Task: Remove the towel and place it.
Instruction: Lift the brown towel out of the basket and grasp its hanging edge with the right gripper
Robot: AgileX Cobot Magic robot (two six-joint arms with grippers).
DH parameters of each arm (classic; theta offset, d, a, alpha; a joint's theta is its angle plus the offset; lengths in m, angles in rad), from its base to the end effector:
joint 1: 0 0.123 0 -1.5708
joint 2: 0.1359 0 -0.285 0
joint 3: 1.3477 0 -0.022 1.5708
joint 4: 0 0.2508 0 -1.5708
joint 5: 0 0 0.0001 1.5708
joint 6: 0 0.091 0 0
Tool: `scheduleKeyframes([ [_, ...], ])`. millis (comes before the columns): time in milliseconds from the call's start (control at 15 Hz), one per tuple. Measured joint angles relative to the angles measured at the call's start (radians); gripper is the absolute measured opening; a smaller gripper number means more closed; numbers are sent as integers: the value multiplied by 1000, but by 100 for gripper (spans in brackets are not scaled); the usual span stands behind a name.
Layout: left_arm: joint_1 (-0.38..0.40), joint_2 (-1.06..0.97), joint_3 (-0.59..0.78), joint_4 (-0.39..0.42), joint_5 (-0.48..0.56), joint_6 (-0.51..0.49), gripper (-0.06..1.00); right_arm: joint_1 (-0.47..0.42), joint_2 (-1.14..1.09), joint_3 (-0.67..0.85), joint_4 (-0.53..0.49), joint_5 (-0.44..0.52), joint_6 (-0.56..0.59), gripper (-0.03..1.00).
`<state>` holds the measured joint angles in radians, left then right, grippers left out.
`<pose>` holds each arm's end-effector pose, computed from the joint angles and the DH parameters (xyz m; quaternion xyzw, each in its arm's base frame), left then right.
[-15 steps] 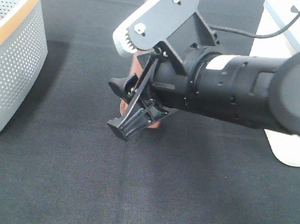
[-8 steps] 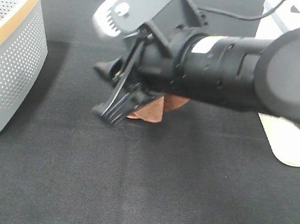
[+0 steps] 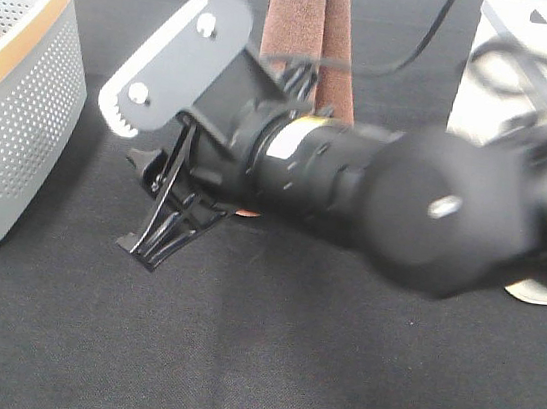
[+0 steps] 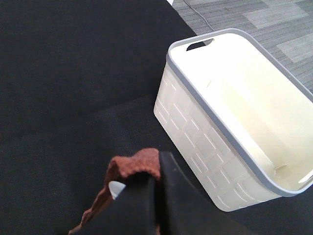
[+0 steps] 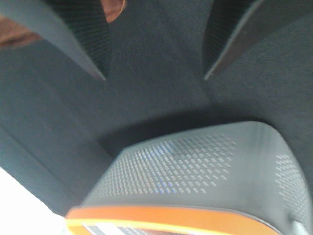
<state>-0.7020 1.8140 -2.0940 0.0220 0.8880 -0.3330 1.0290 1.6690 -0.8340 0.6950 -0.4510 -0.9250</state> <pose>0.3145 -0.2639 0.4530 0.1604 0.8503 -0.2385 0.4409 0.2000 0.2831 0.2124 -0.4392 0.7003 0.0920 0.5552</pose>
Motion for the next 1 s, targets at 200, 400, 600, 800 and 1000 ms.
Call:
scheduleKeyframes([
  [200, 0, -2, 0, 0, 0, 0, 0, 0, 23, 0, 204, -101, 4, 57],
  [400, 0, -3, 0, 0, 0, 0, 0, 0, 23, -2, 418, -256, -69, 59],
  [600, 0, -3, 0, 4, 0, 0, 0, 0, 23, -2, 560, -291, -145, 59],
  [800, 0, -3, 0, 28, 0, 0, 0, 0, 20, -2, 576, -247, -176, 59],
  [1000, 0, -3, 0, 37, 0, 0, 0, 0, -16, -3, 384, -84, -156, 59],
])
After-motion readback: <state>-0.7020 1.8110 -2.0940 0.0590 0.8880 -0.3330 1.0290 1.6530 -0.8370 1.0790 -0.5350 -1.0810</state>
